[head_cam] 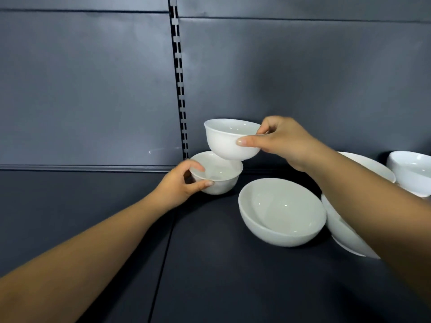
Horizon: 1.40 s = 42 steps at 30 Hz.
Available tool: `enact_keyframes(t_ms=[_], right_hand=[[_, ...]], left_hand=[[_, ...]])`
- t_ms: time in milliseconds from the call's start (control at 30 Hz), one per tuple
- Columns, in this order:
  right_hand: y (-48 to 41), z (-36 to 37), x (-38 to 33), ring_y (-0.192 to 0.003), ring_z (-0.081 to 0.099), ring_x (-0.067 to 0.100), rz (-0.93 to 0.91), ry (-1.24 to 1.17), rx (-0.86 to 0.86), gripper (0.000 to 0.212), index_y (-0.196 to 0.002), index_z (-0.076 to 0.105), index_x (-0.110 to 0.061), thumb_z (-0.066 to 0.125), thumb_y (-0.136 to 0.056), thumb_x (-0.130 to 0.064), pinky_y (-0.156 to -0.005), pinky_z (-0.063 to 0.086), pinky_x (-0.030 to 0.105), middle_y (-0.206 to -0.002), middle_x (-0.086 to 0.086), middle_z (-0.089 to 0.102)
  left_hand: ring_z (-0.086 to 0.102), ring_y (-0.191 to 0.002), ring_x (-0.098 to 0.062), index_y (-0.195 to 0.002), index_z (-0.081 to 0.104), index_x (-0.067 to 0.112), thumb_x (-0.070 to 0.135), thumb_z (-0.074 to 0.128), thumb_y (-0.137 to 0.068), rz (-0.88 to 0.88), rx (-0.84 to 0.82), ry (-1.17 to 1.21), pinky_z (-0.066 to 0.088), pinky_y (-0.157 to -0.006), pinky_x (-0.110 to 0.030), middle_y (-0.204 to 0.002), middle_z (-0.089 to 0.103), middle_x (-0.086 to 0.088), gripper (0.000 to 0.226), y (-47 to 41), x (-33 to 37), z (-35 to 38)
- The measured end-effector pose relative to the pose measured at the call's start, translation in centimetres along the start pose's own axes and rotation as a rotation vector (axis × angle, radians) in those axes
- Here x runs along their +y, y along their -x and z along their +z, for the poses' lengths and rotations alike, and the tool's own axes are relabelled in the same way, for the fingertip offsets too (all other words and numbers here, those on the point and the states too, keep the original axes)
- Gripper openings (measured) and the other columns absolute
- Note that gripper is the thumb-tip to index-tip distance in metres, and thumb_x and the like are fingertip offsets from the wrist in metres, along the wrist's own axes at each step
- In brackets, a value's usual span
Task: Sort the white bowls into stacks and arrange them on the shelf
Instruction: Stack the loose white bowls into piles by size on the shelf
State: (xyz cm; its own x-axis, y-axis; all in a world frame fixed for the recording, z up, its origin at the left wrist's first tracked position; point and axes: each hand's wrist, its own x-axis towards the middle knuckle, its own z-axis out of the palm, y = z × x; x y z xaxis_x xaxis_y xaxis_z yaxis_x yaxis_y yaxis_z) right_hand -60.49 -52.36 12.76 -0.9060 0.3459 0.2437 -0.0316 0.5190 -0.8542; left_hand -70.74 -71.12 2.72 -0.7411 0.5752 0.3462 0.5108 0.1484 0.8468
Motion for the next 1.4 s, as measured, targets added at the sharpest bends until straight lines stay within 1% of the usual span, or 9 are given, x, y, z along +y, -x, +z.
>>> enact_keyframes(t_ms=[133, 200, 267, 367, 500, 633, 1033, 1200, 1400], right_hand=[[-0.5, 1.8, 0.6, -0.066, 0.045, 0.006, 0.016, 0.057, -0.046, 0.039, -0.058, 0.046, -0.018, 0.083, -0.060, -0.032, -0.062, 0.035, 0.021, -0.068, -0.008, 0.047], [-0.6, 2.6, 0.5, -0.067, 0.045, 0.005, 0.010, 0.099, -0.082, 0.038, -0.058, 0.047, -0.019, 0.083, -0.060, -0.032, -0.063, 0.035, 0.020, -0.068, -0.009, 0.047], [-0.8, 3.3, 0.5, -0.066, 0.045, 0.004, -0.004, 0.141, -0.106, 0.039, -0.057, 0.046, -0.019, 0.083, -0.060, -0.031, -0.061, 0.034, 0.020, -0.067, -0.010, 0.047], [-1.1, 4.2, 0.6, -0.065, 0.045, 0.003, -0.020, 0.192, -0.114, 0.040, -0.057, 0.045, -0.020, 0.084, -0.060, -0.031, -0.060, 0.034, 0.018, -0.067, -0.011, 0.047], [-1.2, 5.0, 1.3, -0.064, 0.044, 0.003, -0.048, 0.281, -0.134, 0.040, -0.057, 0.045, -0.021, 0.084, -0.059, -0.031, -0.059, 0.033, 0.017, -0.068, -0.012, 0.048], [-1.2, 5.3, 1.7, -0.065, 0.044, 0.001, -0.073, 0.331, -0.145, 0.039, -0.059, 0.045, -0.022, 0.083, -0.061, -0.032, -0.059, 0.033, 0.015, -0.069, -0.014, 0.047], [-1.1, 4.4, 2.1, -0.072, 0.047, 0.003, -0.047, 0.404, -0.256, 0.034, -0.062, 0.048, -0.022, 0.079, -0.064, -0.036, -0.066, 0.037, 0.019, -0.075, -0.012, 0.050], [-1.1, 4.0, 2.3, -0.075, 0.048, 0.006, -0.040, 0.407, -0.295, 0.031, -0.065, 0.050, -0.022, 0.078, -0.066, -0.036, -0.068, 0.038, 0.021, -0.078, -0.010, 0.051], [-1.5, 3.5, 3.1, -0.104, 0.054, 0.015, 0.004, 0.446, -0.397, 0.029, -0.077, 0.055, -0.028, 0.074, -0.064, -0.047, -0.099, 0.042, 0.035, -0.107, -0.004, 0.058]], left_hand=[[0.048, -0.119, -0.016, -0.139, 0.020, 0.021, 0.008, 0.074, -0.073, -0.134, -0.004, 0.122, 0.041, -0.096, -0.023, -0.128, 0.047, -0.002, 0.087, 0.0, -0.7, -0.2], [0.041, -0.128, -0.014, -0.147, 0.005, 0.017, 0.020, 0.082, -0.066, -0.163, -0.013, 0.129, 0.036, -0.107, -0.031, -0.139, 0.041, -0.001, 0.112, -0.3, -1.2, -0.5], [0.044, -0.127, -0.011, -0.147, 0.013, 0.015, 0.039, 0.082, -0.051, -0.143, -0.042, 0.120, 0.038, -0.107, -0.032, -0.141, 0.043, 0.001, 0.121, -0.4, -1.5, -0.7], [0.056, -0.113, -0.006, -0.133, 0.040, 0.019, 0.046, 0.076, -0.047, -0.089, -0.063, 0.117, 0.045, -0.096, -0.020, -0.124, 0.057, 0.006, 0.098, -0.3, -1.7, -0.9], [0.058, -0.103, -0.004, -0.124, 0.048, 0.021, 0.039, 0.079, -0.057, -0.041, -0.015, 0.083, 0.044, -0.091, -0.012, -0.116, 0.060, 0.007, 0.076, -0.5, -1.9, -1.0], [0.056, -0.111, -0.010, -0.122, 0.050, 0.022, 0.055, 0.065, -0.052, -0.019, 0.002, 0.082, 0.041, -0.098, -0.022, -0.117, 0.060, 0.005, 0.079, -0.7, -2.2, -1.1], [0.056, -0.108, -0.006, -0.130, 0.045, 0.015, 0.031, 0.071, -0.062, 0.016, -0.005, 0.097, 0.043, -0.090, -0.008, -0.118, 0.058, 0.005, 0.075, -0.6, -2.3, -0.8], [0.056, -0.106, -0.003, -0.131, 0.044, 0.015, 0.038, 0.076, -0.055, 0.022, -0.026, 0.094, 0.043, -0.088, -0.008, -0.120, 0.057, 0.006, 0.085, -0.5, -2.3, -0.8], [0.055, -0.099, 0.012, -0.125, 0.045, 0.023, 0.054, 0.069, -0.048, 0.020, -0.050, 0.096, 0.042, -0.085, -0.004, -0.112, 0.057, 0.019, 0.086, -0.5, -2.3, -0.8]])
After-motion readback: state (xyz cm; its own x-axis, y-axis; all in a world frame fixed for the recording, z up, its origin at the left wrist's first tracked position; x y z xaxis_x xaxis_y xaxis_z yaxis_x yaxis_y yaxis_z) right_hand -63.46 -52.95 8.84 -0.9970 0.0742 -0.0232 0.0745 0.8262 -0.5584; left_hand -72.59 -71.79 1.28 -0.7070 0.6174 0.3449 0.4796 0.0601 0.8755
